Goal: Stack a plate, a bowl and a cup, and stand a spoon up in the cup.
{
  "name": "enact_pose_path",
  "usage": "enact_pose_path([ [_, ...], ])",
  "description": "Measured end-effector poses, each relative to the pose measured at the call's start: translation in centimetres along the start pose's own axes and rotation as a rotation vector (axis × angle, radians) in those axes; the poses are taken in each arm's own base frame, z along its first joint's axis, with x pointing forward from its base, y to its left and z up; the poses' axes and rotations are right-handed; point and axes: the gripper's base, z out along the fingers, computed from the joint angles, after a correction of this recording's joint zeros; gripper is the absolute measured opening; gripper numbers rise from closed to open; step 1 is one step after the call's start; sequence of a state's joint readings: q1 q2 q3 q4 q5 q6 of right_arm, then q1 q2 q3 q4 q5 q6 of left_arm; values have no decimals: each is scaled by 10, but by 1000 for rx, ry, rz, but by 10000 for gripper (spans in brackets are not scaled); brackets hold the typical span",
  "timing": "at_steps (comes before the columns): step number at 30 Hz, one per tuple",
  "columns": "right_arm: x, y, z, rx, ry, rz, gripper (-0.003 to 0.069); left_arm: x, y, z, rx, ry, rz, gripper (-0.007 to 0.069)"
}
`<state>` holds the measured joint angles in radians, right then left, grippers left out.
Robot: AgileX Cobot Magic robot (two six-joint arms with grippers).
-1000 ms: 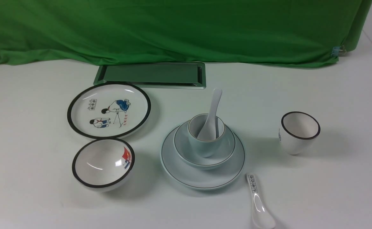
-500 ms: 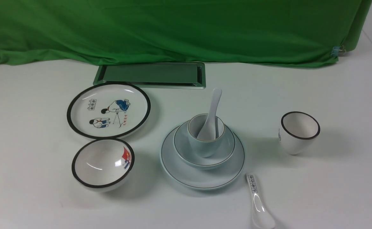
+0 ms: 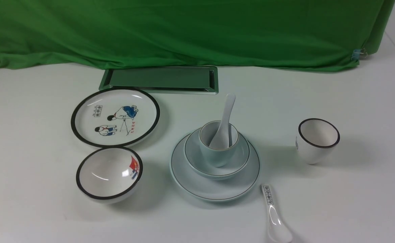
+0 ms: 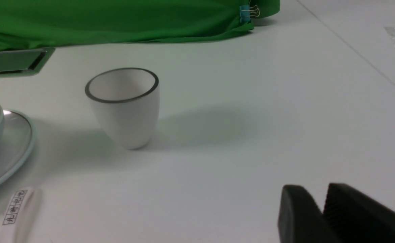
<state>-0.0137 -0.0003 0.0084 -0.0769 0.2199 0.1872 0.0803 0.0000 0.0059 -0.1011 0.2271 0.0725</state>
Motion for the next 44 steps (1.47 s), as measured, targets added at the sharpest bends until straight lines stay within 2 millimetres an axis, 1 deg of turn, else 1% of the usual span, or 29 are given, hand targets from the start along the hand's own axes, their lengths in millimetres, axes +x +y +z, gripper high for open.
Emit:
enact_pose_path([
  [19,0,0,0,0,0,-1,197,0,1,0,-6,0,28,-29],
  [30,0,0,0,0,0,-1,234,0,1,0,-6,0,28,-29],
  [44,0,0,0,0,0,-1,238,0,1,0,-6,0,28,-29],
])
